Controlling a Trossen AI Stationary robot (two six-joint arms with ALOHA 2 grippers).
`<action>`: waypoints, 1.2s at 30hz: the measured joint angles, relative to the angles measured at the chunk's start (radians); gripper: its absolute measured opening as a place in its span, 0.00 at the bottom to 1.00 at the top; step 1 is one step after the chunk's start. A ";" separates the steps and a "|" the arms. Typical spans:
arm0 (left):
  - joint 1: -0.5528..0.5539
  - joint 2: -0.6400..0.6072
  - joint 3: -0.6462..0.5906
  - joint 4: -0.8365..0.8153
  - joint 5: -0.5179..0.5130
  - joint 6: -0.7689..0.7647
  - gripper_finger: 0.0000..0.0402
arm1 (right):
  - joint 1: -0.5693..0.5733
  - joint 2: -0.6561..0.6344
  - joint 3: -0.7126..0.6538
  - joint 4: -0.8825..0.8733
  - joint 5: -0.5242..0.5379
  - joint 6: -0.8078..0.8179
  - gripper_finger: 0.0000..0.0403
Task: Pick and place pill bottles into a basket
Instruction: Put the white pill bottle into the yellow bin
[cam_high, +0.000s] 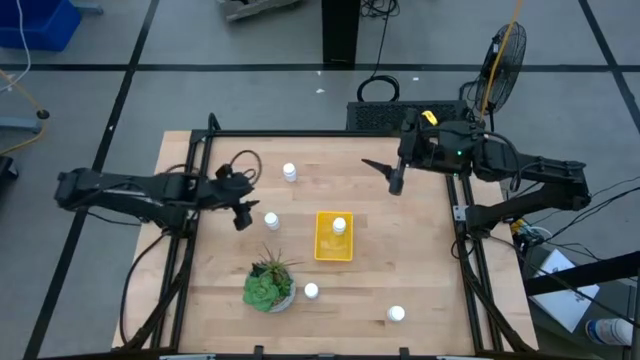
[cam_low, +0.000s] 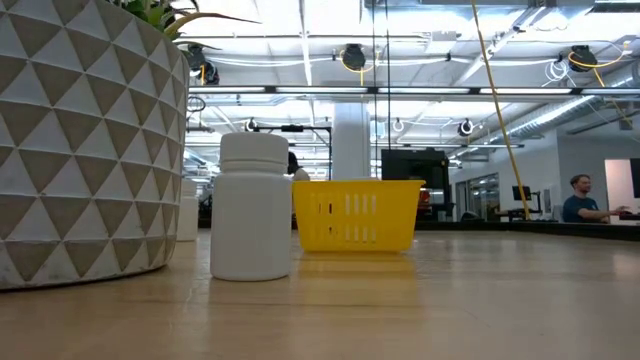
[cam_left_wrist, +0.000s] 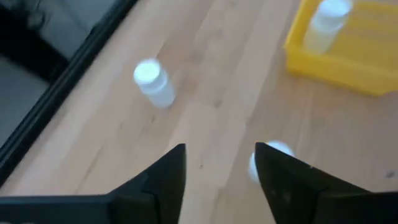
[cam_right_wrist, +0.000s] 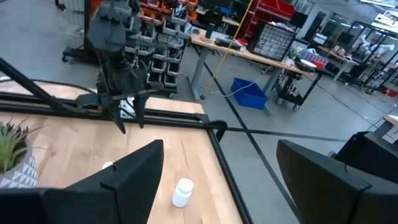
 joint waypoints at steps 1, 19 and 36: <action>0.011 0.026 0.010 -0.016 0.021 -0.002 0.54 | 0.000 0.000 0.000 -0.004 0.000 -0.004 0.75; 0.092 0.279 0.098 -0.046 0.414 -0.029 0.74 | -0.106 -0.003 0.000 -0.010 0.127 -0.083 0.75; 0.092 0.335 0.098 -0.041 0.428 0.017 0.73 | -0.260 -0.364 -0.372 0.132 -0.109 0.068 0.75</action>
